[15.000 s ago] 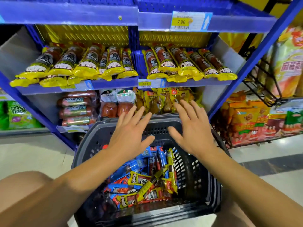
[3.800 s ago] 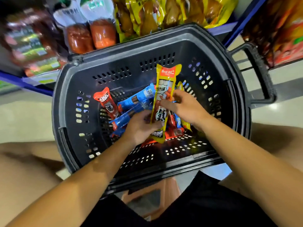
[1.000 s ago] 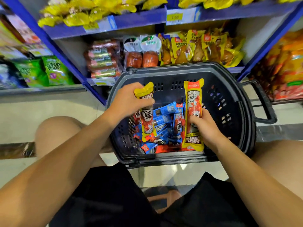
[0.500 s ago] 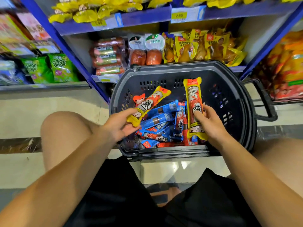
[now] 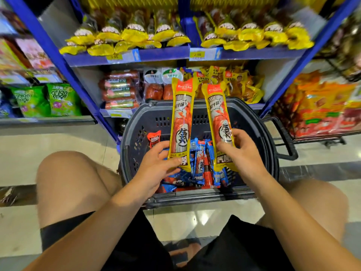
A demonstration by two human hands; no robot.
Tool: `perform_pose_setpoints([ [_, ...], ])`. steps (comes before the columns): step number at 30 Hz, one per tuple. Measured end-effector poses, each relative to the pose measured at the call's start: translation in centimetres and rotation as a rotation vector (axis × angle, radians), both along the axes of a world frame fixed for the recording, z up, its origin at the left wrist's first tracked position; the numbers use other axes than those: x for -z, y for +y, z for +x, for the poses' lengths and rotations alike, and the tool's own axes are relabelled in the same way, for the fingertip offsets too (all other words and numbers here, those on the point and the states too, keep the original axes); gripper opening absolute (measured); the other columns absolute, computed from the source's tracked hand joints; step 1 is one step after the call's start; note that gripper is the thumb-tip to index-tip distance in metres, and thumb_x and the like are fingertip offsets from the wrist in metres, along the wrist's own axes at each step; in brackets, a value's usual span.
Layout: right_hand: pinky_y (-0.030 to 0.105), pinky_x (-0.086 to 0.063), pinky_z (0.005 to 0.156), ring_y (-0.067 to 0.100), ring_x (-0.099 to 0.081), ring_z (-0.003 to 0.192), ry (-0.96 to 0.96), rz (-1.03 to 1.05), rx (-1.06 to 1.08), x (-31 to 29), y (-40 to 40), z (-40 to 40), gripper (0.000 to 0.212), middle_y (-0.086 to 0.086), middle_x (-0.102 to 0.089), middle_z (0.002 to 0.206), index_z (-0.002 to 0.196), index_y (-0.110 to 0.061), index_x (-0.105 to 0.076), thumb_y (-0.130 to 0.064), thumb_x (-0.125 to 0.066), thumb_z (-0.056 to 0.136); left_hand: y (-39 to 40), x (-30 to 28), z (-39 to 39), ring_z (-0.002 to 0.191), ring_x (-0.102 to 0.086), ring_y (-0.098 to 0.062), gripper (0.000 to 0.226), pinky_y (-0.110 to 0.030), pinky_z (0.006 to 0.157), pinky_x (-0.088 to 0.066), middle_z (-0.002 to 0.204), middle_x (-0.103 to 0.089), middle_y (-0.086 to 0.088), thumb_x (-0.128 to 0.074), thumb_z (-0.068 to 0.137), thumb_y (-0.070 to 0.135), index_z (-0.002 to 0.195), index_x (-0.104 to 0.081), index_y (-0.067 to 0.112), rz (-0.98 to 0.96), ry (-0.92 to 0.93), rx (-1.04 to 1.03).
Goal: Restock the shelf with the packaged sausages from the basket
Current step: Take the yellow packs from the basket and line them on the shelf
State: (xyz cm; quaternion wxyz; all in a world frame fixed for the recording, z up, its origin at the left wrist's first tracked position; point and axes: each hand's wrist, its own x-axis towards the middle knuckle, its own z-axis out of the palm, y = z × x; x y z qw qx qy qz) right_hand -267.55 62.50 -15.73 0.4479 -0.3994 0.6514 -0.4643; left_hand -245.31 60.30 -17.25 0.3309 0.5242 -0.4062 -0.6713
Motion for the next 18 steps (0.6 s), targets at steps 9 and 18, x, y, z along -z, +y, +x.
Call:
perform_pose_setpoints([
  [9,0.028,-0.056,0.066,0.004,-0.069,0.094,0.019,-0.19,-0.01,-6.2,-2.3,0.9,0.032,-0.015,-0.067,0.116,0.127,-0.037,-0.056,-0.027,-0.059,0.096,-2.6,-4.5,0.4,0.089,-0.071,-0.02,0.04,-0.032,0.073,-0.058,0.102,-0.074,-0.002,-0.066,0.084,-0.006,0.116,-0.06,0.018,-0.171,0.032,-0.055],
  [18,0.036,-0.057,0.077,0.007,-0.065,0.098,0.157,-0.223,-0.019,-10.1,-7.2,2.4,0.033,-0.012,-0.063,0.117,0.123,-0.033,-0.055,-0.033,-0.064,0.091,-6.3,-8.9,2.7,0.078,-0.072,-0.014,0.023,-0.031,0.074,-0.056,0.092,-0.076,0.004,-0.061,0.09,0.003,0.105,-0.065,0.02,-0.268,0.03,-0.201],
])
